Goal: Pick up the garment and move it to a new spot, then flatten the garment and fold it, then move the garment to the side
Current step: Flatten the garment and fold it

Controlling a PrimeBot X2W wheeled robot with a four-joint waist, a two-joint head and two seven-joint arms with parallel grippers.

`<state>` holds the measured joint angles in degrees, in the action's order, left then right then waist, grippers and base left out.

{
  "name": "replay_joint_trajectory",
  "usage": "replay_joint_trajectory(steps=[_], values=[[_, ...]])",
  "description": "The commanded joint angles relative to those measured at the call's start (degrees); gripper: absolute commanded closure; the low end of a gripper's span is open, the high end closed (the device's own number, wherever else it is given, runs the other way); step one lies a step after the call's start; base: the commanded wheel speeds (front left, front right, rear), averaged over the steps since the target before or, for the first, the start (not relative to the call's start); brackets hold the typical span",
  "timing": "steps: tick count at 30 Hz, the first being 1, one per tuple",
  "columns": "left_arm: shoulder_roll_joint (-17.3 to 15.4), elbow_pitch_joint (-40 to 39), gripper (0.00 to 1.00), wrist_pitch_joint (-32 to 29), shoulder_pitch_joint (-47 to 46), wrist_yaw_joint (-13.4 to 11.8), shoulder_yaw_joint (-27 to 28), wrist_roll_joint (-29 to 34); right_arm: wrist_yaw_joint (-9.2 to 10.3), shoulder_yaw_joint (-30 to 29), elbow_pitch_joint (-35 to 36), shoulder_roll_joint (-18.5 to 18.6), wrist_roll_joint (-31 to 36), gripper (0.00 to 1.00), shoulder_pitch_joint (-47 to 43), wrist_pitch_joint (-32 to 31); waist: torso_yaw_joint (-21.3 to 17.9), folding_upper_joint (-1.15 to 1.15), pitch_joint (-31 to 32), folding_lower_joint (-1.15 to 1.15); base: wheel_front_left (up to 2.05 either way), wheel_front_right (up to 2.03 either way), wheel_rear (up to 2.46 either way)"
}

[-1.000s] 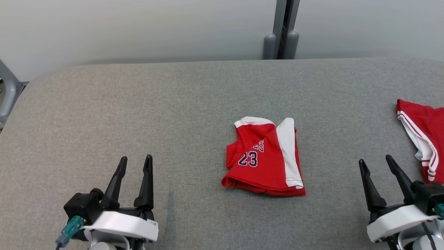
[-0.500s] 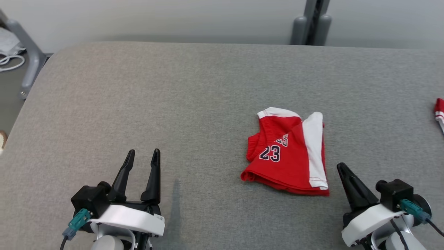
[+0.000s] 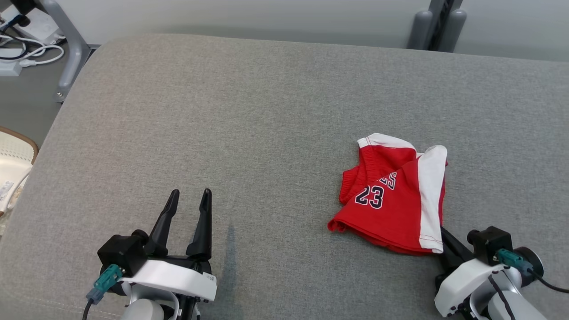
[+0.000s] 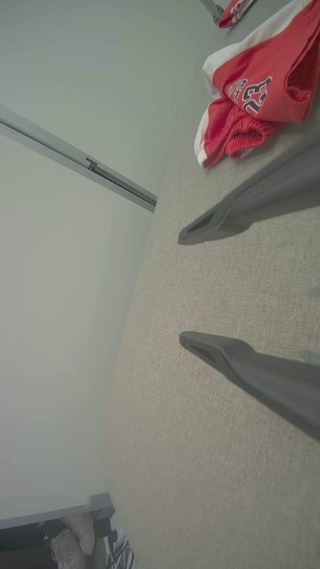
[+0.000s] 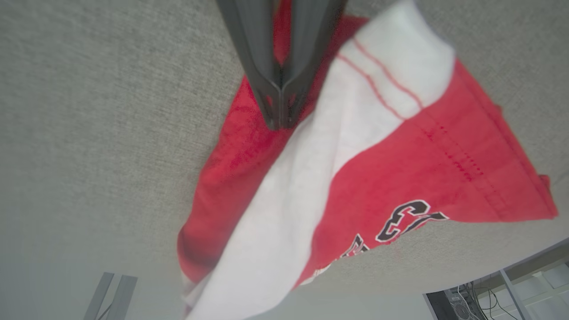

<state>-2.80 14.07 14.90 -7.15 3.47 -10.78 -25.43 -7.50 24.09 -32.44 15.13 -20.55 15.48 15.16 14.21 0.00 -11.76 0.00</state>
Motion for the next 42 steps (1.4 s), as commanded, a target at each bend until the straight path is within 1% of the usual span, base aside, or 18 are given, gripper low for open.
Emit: replay_joint_trajectory(steps=[1,6,16,22,27,33,37,42], values=[[-0.2,0.1,0.00,0.2,-0.9,-0.1,-0.3,-0.5,0.02,0.4,-0.5,0.6,-0.4,1.00,1.2,0.0,0.4,0.00,-0.1,0.00,0.00,0.00,0.00],[-0.3,0.1,0.00,0.2,-1.4,-0.6,-1.4,-1.3,0.02,1.8,-0.2,1.6,-1.1,1.00,3.2,0.0,1.4,0.00,-0.3,0.00,0.00,0.00,0.00],[-0.3,0.2,0.00,0.2,-0.5,-1.0,-1.9,-2.2,0.02,3.4,3.1,3.4,-1.3,1.00,5.6,-0.1,2.7,0.00,0.0,0.00,0.00,0.00,0.00],[-0.3,-0.1,0.00,0.2,-0.9,-1.3,-3.0,-3.4,0.02,2.4,6.0,4.7,-2.0,1.00,7.9,-2.2,4.3,0.00,-0.5,0.00,0.00,0.00,0.00],[-0.3,-0.3,0.00,0.2,-1.3,-1.5,-4.2,-4.3,0.02,3.2,6.4,6.1,-2.5,1.00,10.2,-4.4,5.8,0.00,-1.3,0.00,0.00,0.00,0.00],[-0.3,-0.6,0.00,0.2,-1.9,-1.8,-5.6,-5.5,0.02,3.9,4.3,9.0,-5.0,1.00,15.1,-7.7,8.8,0.00,-3.1,0.00,0.00,0.00,0.00],[-0.3,-0.7,0.00,0.2,-2.2,-2.1,-6.5,-6.5,0.02,4.7,1.3,10.9,-7.2,1.00,19.0,-9.5,10.7,0.00,-4.2,0.00,0.00,0.00,0.00],[-0.2,-0.8,0.00,0.2,-2.4,-2.3,-7.6,-7.0,0.02,6.6,-3.1,11.9,-9.0,1.00,23.7,-10.0,11.9,0.00,-5.0,0.00,0.00,0.00,0.00]])
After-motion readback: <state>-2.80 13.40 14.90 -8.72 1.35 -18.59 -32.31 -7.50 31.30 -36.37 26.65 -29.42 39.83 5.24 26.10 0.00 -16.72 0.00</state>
